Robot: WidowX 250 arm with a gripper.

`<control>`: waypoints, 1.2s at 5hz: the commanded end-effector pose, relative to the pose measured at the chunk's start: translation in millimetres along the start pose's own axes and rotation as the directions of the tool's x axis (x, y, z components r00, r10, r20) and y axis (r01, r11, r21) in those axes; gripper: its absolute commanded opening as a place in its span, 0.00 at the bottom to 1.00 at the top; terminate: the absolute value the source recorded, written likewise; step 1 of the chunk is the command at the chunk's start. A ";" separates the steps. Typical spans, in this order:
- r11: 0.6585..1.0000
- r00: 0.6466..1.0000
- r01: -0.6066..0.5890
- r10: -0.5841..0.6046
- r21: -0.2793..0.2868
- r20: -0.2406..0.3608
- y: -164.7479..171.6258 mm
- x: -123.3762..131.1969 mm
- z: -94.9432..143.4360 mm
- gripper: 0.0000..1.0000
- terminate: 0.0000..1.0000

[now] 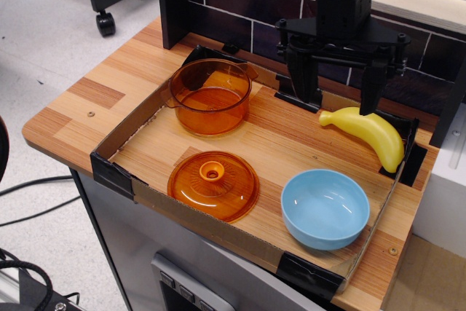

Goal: Put lid on pot

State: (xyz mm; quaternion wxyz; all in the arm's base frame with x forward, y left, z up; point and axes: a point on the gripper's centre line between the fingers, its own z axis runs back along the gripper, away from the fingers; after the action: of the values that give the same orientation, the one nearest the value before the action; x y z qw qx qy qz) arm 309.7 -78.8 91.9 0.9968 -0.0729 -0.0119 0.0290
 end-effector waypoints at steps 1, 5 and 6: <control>1.000 1.000 0.000 0.000 0.000 0.000 0.0 0.0 0.0 1.00 0.00; 0.984 0.982 0.161 -0.167 0.069 0.090 81.5 -66.7 -18.1 1.00 0.00; 0.989 0.987 0.133 -0.137 0.059 0.082 89.2 -63.2 -27.2 1.00 0.00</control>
State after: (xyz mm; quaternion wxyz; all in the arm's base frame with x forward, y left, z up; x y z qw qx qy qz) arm 236.8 -0.9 45.2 0.9975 -0.0459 -0.0443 -0.0296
